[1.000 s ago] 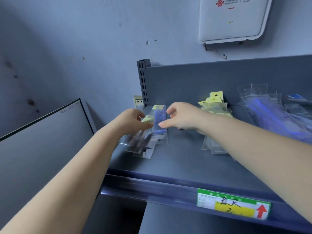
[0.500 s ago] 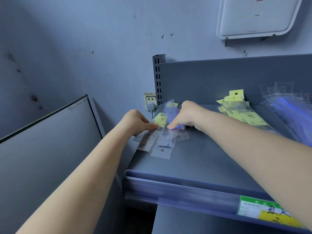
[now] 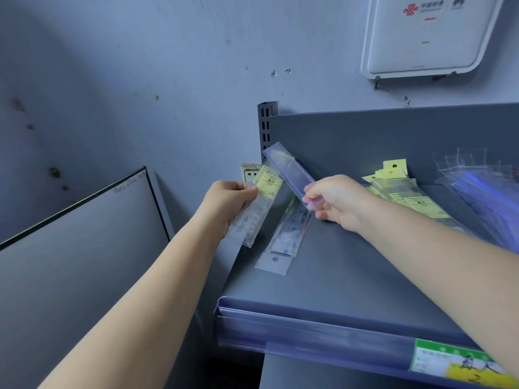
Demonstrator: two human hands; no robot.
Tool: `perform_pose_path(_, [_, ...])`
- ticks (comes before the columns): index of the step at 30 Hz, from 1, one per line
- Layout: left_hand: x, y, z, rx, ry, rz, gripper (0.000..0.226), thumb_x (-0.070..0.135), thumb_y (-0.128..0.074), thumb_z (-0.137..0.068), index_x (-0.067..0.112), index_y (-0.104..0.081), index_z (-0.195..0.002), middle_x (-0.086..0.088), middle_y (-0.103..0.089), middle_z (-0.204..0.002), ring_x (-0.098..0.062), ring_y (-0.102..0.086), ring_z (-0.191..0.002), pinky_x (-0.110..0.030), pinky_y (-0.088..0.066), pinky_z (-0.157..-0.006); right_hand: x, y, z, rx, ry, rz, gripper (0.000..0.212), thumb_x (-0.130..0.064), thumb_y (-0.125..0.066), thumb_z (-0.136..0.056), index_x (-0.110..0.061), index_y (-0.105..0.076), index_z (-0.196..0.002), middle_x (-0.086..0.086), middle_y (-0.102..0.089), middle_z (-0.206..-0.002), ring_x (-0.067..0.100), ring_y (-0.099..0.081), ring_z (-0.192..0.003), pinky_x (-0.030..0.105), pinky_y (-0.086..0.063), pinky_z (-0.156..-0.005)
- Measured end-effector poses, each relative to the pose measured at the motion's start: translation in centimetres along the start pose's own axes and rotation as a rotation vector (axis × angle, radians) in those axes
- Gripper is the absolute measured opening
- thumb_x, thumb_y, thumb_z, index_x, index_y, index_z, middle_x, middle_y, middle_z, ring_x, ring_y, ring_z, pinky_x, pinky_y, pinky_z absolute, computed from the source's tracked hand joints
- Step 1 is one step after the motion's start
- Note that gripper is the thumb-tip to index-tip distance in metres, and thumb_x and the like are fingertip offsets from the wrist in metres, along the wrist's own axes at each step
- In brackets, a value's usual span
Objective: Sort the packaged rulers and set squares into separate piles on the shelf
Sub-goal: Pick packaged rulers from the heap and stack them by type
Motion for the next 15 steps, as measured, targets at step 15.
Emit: perform_pose_path(15, [5.6, -3.5, 3.1, -0.027, -0.019, 0.275, 0.014, 0.000, -0.059, -0.088, 0.011, -0.061, -0.080, -0.002, -0.068, -0.068, -0.009, -0.061, -0.046, -0.020, -0.053, -0.044, -4.4, 5.4, 3.5, -0.172, 0.136, -0.215, 0.022, 0.010, -0.057, -0.084, -0.011, -0.055, -0.083, 0.008, -0.062, -0.077, 0.010, -0.065, -0.052, 0.017, -0.051, -0.049])
Point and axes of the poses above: each hand's wrist, its own z-axis away from the middle knuckle, its own y-axis out of the back of the hand, x = y × z, the point moved 9 cm from there along -z, towards the middle knuckle
